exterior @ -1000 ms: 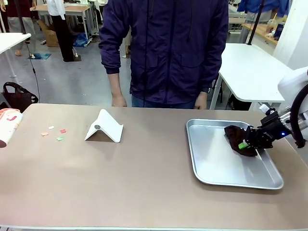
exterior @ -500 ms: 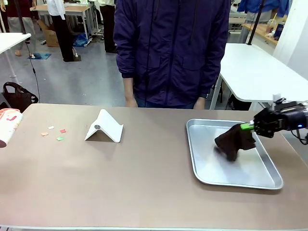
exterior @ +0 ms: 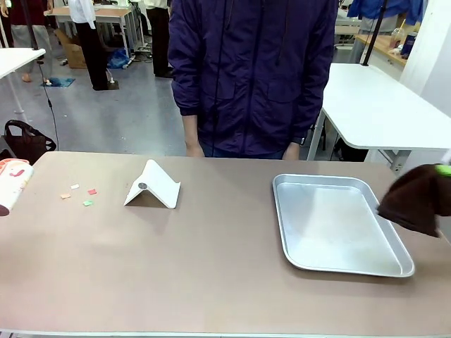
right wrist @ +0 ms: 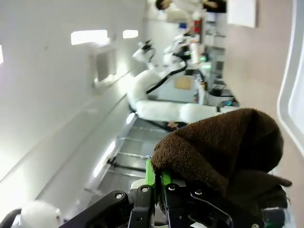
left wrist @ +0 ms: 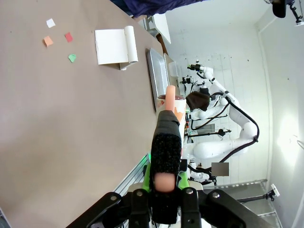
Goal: Clean the surface of the table.
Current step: If a person points to the right, clean the right side of the table with your right hand, and if they point to the left, clean the left side with your left hand.
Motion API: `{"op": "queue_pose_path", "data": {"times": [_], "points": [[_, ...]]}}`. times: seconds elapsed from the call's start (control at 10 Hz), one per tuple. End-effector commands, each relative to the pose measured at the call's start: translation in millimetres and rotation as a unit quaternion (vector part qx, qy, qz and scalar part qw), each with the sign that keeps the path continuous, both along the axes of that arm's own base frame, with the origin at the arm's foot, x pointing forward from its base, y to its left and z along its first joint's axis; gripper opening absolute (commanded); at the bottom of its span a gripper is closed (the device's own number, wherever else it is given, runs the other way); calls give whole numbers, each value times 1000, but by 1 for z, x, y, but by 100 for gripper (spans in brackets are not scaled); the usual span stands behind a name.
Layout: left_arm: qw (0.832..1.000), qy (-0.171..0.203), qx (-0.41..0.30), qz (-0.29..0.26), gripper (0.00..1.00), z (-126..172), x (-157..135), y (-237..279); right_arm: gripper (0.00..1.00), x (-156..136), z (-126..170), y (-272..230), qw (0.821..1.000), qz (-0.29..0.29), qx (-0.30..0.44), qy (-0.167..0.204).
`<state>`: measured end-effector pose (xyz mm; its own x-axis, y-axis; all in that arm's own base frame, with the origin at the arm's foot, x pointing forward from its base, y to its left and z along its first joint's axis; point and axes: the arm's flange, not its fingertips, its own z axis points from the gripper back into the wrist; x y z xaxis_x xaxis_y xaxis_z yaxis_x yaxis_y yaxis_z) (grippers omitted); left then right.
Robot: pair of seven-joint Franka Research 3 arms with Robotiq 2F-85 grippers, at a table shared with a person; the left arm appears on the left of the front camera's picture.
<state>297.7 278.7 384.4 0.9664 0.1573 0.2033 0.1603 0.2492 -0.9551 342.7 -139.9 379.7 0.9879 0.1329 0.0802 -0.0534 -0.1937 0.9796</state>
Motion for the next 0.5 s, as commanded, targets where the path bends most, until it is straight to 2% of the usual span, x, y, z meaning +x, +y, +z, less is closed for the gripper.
{"op": "queue_pose_path", "data": {"times": [0.0,0.2,0.4], "points": [[1000,0,2,-4,0,2,-2,-1,6,-7,-14,-50,999,-12,38,-20],[1000,0,2,-4,0,2,-2,-1,6,-15,-29,-71,998,-57,25,-23],[1000,0,2,-4,0,2,-2,-1,6,-9,-34,-64,997,-76,-11,-22]]}}
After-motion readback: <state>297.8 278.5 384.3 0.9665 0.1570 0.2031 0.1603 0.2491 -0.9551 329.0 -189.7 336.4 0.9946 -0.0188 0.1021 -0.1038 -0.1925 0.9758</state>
